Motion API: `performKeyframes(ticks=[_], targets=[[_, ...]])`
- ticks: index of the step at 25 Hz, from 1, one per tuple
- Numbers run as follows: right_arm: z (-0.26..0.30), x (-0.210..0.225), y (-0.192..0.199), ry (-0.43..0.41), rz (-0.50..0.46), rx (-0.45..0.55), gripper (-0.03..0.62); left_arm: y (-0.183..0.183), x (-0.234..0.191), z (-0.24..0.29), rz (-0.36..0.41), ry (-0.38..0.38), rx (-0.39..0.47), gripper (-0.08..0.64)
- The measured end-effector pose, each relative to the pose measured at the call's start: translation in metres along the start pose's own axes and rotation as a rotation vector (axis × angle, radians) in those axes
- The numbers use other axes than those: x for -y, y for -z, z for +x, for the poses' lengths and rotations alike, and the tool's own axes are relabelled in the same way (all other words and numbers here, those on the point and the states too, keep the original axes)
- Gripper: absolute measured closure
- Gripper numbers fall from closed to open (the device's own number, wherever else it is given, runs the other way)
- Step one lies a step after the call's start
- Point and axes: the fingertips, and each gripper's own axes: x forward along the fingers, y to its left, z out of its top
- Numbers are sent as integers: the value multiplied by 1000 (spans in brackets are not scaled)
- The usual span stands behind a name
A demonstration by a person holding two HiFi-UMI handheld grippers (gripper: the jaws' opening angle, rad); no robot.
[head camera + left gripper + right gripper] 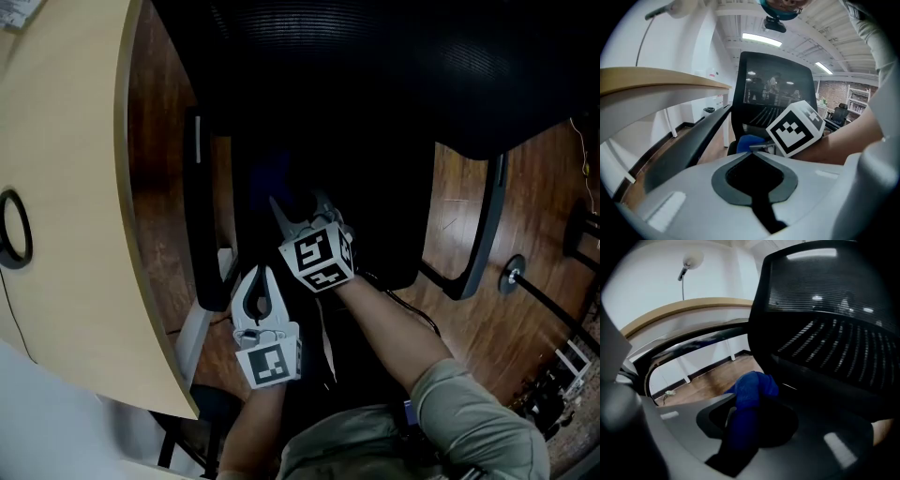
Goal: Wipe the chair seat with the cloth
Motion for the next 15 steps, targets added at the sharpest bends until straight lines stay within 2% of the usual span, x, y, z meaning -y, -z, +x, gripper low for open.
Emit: performKeyframes(ticks=[4,7,11,15], targets=[[23,-41,8,-88,-52,-34,486,11,-10,-14,-28,-27,-4,555],[34,-57,22,-117,-68,-65,486,22,-13,-18,-30,-30,-8,555],[41,-56,42,-109,-71,-102,486,32,-12,-15,-19,-15,-23,555],[31,-32,52,-61,-55,-107,486,34,-2,-8,-14,5,-31,555]])
